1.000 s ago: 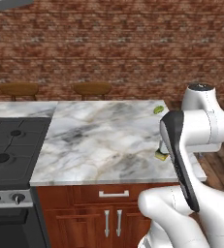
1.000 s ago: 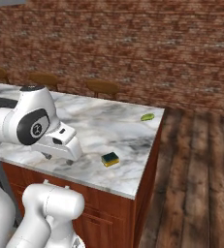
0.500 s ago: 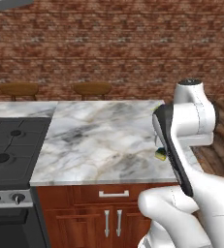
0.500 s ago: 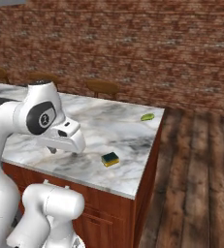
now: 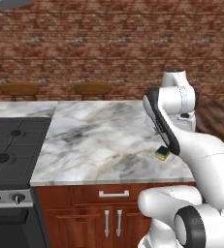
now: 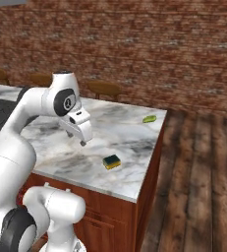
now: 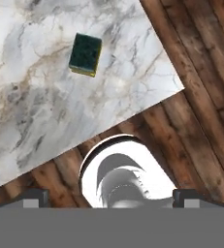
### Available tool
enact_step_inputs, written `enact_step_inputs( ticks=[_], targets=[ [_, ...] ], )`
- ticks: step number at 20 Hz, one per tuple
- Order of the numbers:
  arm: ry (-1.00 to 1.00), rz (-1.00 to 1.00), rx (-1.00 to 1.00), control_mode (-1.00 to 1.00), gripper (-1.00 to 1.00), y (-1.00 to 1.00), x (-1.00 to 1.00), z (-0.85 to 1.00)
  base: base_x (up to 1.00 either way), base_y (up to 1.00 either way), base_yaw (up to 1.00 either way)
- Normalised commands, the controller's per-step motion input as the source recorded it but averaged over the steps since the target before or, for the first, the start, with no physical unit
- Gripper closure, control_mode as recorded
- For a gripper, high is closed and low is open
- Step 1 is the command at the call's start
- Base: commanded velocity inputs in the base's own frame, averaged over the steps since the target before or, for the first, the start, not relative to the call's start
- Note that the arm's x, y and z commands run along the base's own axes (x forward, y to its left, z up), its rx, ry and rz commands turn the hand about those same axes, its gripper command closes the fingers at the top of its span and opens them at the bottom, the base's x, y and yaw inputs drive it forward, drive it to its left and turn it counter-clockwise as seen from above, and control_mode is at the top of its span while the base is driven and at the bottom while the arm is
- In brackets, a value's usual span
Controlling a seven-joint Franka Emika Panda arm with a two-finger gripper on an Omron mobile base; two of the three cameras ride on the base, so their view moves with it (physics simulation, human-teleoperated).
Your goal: Place the sponge inside the microwave to prepare for sanitizing.
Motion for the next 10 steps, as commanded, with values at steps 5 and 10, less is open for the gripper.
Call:
enact_step_inputs(
  ticks=[5, 10],
  targets=[
    [-0.02, -0.39, -0.09, -1.0, -1.0, -0.1, 0.73, -0.48, 0.0, 0.0, 0.0],
    [-0.11, -0.29, -0.03, -1.0, -1.0, -0.22, 0.64, -0.46, 0.0, 0.0, 0.0]
  ],
)
